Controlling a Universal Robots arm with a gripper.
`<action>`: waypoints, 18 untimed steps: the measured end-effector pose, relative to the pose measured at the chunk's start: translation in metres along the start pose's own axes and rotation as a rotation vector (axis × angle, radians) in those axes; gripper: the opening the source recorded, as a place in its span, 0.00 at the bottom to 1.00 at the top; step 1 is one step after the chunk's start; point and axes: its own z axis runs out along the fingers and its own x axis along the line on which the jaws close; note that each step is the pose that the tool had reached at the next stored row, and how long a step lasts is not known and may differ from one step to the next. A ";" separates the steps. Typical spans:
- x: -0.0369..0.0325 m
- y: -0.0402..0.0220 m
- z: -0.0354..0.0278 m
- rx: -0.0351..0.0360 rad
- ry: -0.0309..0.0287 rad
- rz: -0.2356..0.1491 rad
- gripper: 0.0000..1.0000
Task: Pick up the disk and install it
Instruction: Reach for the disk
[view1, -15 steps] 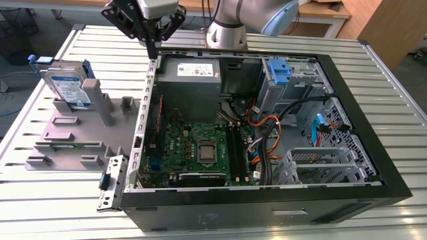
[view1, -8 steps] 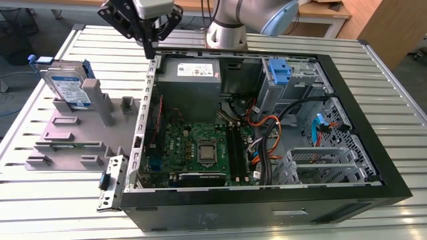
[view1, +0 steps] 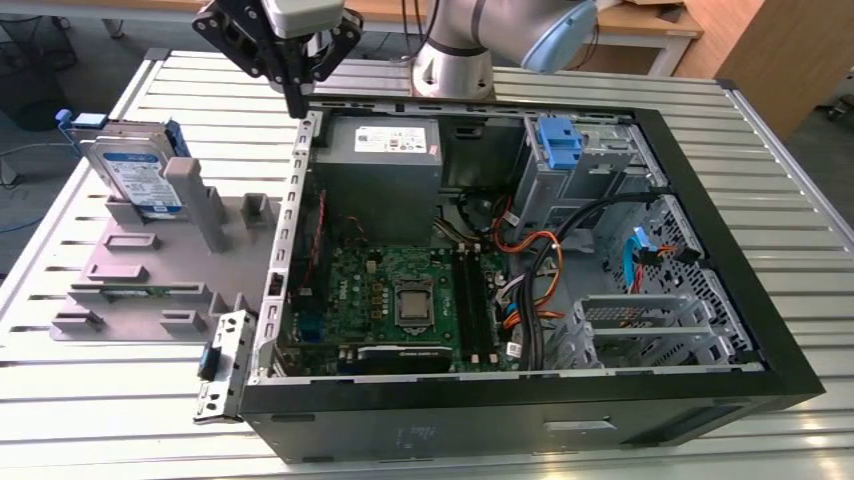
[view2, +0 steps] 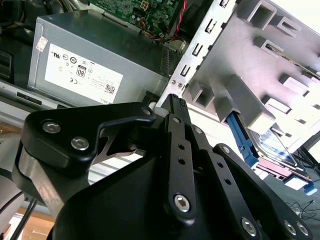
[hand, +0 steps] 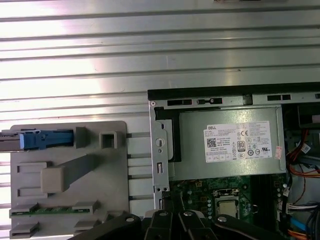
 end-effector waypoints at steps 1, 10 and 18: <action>0.0001 0.0000 0.0000 0.0001 0.0000 0.000 0.11; 0.0022 -0.0002 0.0000 0.0001 0.0000 0.000 0.11; 0.0038 -0.0003 0.0000 0.0000 0.0000 0.000 0.11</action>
